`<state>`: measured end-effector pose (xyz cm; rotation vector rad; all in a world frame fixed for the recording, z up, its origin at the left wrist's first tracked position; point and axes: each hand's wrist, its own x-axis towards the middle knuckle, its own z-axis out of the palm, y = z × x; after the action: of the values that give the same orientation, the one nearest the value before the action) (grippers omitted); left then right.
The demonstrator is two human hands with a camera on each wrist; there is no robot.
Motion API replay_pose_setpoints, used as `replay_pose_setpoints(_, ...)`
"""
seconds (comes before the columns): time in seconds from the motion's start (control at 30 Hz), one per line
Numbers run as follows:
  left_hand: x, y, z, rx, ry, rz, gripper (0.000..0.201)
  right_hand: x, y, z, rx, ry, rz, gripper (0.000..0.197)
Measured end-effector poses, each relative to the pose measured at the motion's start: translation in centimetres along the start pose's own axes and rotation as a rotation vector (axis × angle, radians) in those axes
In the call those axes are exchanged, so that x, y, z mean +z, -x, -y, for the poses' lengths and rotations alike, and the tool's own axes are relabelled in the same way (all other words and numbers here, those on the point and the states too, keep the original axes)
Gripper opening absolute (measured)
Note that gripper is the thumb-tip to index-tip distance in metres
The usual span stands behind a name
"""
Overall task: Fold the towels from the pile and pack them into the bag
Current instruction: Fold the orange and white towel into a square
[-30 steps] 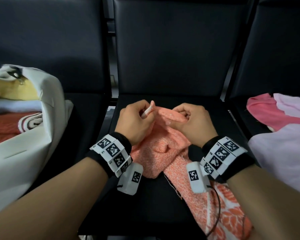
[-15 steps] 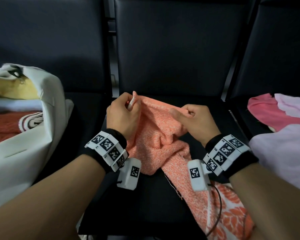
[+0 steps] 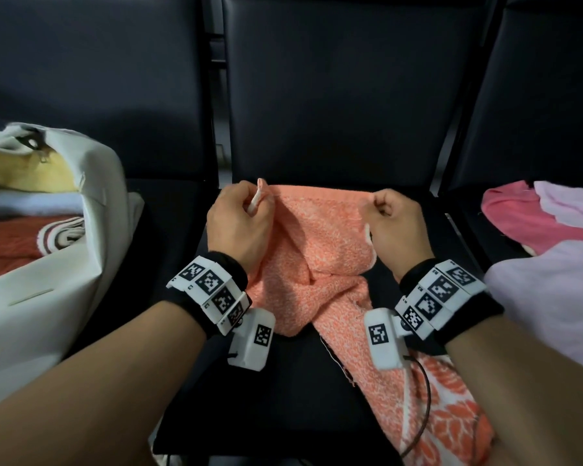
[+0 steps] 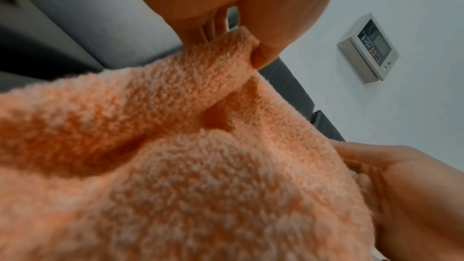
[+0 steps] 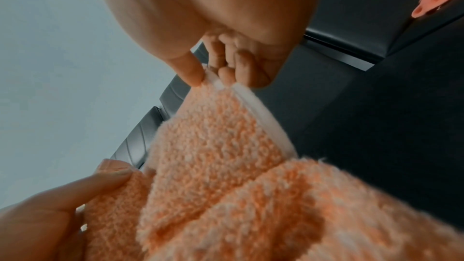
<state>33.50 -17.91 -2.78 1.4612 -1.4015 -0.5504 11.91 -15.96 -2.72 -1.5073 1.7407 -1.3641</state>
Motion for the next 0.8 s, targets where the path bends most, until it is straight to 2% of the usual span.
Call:
replay_pose_setpoints(0.13, 0.2, 0.4, -0.4, 0.019, -0.008, -0.045, 0.036, -0.1, 0.0, 0.1, -0.012, -0.022, -0.112, 0.021)
replay_pose_setpoints(0.27, 0.4, 1.1, -1.3, 0.007, 0.078, 0.092, 0.025, 0.0, 0.3, 0.7, -0.082, -0.018, -0.155, 0.02)
replay_pose_setpoints(0.37, 0.6, 1.7, -1.6, 0.0, 0.158, 0.13, 0.026, 0.1, 0.8, 1.2, -0.138, -0.045, -0.126, 0.019)
replay_pose_setpoints(0.53, 1.3, 2.6, -1.6, 0.017, 0.242, 0.215, 0.019, 1.0, 2.0, 1.9, -0.202, -0.065, 0.03, 0.013)
replay_pose_setpoints(0.63, 1.5, 3.1, -1.8, 0.04, 0.279, 0.277, 0.021, 1.6, 2.6, 2.1, -0.235, -0.067, 0.099, 0.01)
replay_pose_setpoints(0.8, 1.5, 3.6, -2.1, 0.046, 0.263, 0.346, 0.033, 1.4, 2.7, 2.1, -0.254, -0.066, 0.055, 0.01)
